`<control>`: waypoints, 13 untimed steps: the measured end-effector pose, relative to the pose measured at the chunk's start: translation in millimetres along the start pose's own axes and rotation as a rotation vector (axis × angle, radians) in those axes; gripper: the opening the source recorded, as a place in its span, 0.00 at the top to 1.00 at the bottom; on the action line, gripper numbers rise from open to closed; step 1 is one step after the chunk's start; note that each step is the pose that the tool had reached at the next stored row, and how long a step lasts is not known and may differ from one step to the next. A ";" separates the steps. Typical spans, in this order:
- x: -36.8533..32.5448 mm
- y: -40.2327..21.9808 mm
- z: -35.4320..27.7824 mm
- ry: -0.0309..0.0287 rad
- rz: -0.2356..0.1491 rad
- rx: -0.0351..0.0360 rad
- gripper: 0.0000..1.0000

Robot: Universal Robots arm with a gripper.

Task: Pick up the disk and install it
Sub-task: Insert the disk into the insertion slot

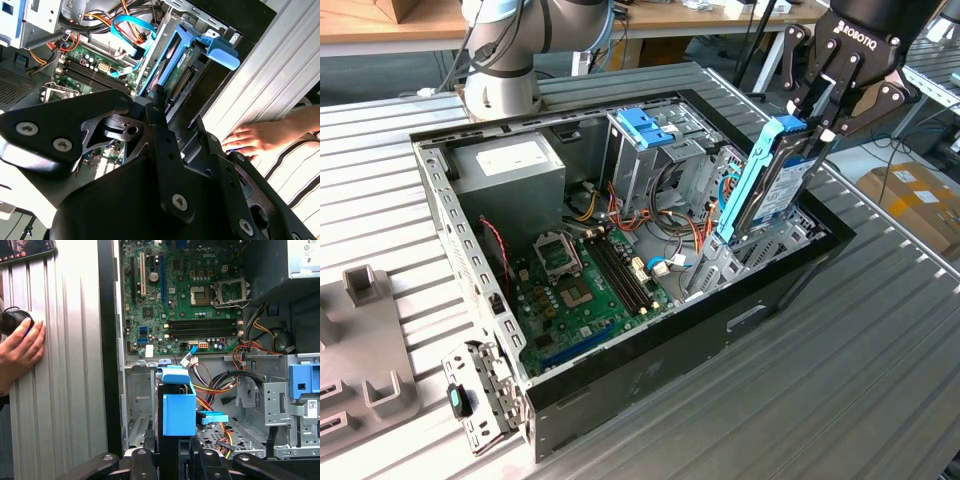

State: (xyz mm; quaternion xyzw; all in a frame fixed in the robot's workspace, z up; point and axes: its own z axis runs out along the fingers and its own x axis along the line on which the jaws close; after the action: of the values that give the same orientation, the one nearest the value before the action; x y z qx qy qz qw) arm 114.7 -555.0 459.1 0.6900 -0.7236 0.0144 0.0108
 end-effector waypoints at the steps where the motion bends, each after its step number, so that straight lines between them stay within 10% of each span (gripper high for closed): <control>1: 0.0 0.0 0.0 -0.0002 0.000 0.0000 0.65; 13: -0.2 0.0 0.1 -0.0006 -0.010 0.0004 0.65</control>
State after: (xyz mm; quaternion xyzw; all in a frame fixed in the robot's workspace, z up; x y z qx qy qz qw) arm 114.7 -554.8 459.0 0.6937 -0.7200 0.0143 0.0106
